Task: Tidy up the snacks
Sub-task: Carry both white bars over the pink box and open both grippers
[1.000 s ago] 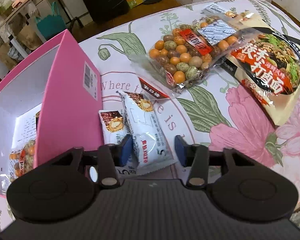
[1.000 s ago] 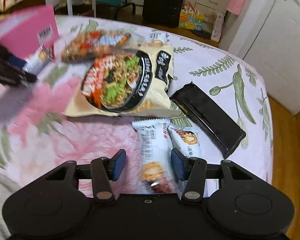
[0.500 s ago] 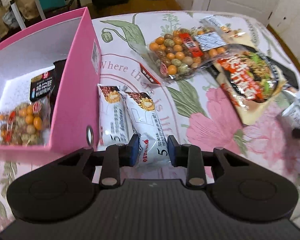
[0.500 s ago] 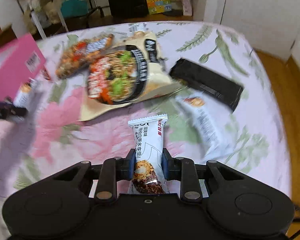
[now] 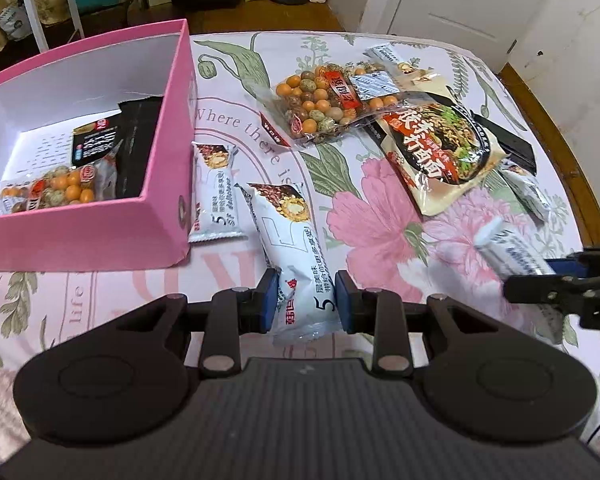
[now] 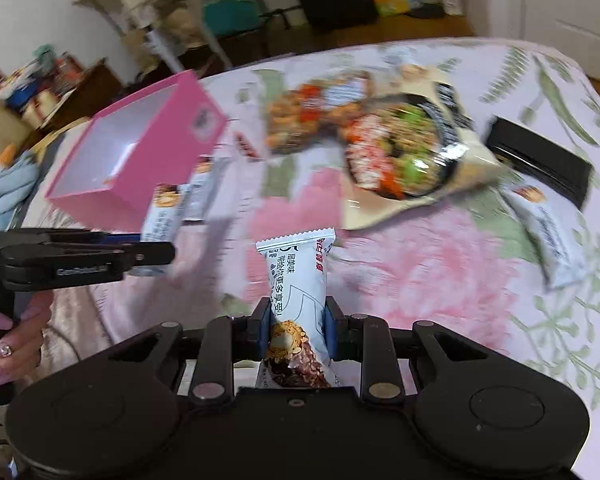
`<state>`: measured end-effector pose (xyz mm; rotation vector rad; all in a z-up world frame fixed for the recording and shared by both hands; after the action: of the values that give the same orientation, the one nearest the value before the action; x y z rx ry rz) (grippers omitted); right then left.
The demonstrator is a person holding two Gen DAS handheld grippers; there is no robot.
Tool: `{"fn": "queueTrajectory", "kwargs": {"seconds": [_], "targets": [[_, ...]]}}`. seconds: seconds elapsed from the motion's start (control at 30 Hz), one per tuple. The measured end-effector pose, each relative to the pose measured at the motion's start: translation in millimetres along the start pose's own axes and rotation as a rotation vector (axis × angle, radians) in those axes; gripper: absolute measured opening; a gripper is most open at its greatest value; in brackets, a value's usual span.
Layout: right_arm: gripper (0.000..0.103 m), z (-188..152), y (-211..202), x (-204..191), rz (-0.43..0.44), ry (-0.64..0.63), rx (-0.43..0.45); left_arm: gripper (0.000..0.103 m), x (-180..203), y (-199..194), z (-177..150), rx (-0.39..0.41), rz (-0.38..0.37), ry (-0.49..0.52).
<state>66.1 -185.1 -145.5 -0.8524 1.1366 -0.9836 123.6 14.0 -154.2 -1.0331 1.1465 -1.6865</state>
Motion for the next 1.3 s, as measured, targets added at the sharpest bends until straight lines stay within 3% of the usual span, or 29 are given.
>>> {"fn": "queueTrajectory", "kwargs": {"seconds": [0.1,0.37,0.63,0.77,0.93,1.1,1.3], "targets": [[0.03,4.4,0.4,-23.2,-0.031,-0.064,0.036,0.029,-2.7,-13.2,-7.9,0.006,-0.001,-0.003],[0.03,22.7,-4.2,-87.4,0.083,-0.197,0.083,0.029,-22.5,-58.8,-26.2,0.041,0.022,-0.018],[0.03,65.2,-6.0,-153.3,0.147,-0.353,0.151,0.029,-76.3,-114.3,-24.8,0.151,0.138,-0.056],[0.03,100.3,14.9,-181.9,0.156,-0.432,0.131,0.029,-110.0,-126.2,-9.6,0.211,0.148,-0.11],[0.03,144.8,57.3,-209.1,0.052,-0.565,0.108,0.029,-152.0,-112.1,19.9,0.27,0.131,-0.18],[0.03,169.6,97.5,-216.7,-0.064,-0.659,0.066,0.029,-181.7,-75.2,49.1,0.249,0.068,-0.25],[0.031,177.1,112.2,-227.0,-0.121,-0.714,0.091,0.03,-197.4,-28.0,60.8,0.182,0.017,-0.323]]}}
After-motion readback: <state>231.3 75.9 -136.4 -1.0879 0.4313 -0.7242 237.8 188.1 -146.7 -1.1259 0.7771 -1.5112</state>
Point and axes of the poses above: each gripper's, at about its wrist camera, not at the fingertips, and y roughly the way its jaws point, x to its right, z to its top, the point moved 7 cm from there along y, roughly the way its jaws point, and after that the axes turned 14 degrees about -x, right-handed, at the moved point
